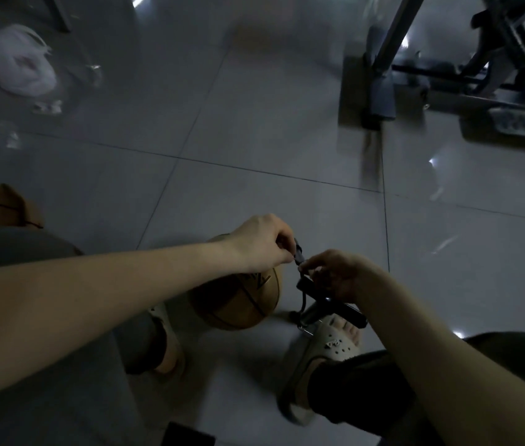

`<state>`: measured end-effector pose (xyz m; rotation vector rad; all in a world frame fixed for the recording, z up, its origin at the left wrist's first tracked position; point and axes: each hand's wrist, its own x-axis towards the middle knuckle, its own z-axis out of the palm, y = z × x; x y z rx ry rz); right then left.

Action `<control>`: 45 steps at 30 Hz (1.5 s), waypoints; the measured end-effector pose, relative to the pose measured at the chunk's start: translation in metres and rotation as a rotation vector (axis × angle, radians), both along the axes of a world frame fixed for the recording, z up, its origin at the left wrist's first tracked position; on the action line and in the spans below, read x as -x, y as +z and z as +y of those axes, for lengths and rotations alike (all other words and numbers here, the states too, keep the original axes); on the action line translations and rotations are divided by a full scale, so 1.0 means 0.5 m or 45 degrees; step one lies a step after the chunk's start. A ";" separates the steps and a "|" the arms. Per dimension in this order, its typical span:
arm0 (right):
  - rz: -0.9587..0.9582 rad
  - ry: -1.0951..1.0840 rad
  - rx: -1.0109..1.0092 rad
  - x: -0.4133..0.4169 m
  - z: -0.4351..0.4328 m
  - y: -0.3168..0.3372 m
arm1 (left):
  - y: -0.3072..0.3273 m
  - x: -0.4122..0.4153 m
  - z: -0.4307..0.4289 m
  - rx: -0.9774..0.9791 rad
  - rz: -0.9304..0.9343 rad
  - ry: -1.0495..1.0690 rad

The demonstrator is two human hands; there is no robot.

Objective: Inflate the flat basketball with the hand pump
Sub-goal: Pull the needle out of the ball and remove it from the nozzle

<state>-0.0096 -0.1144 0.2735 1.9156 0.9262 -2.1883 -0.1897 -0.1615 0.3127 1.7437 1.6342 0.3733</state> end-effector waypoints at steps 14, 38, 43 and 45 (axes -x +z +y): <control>-0.054 0.018 -0.108 0.020 -0.006 -0.018 | 0.003 0.001 0.027 0.016 0.095 -0.158; -0.120 -0.117 -0.216 0.033 -0.004 -0.008 | -0.010 -0.003 0.014 -0.025 0.135 -0.172; -0.049 0.024 -0.090 0.036 -0.001 -0.004 | -0.009 -0.010 0.009 -0.086 0.154 -0.143; -0.048 0.045 -0.103 0.035 0.001 -0.010 | -0.010 -0.013 0.005 -0.110 0.185 -0.172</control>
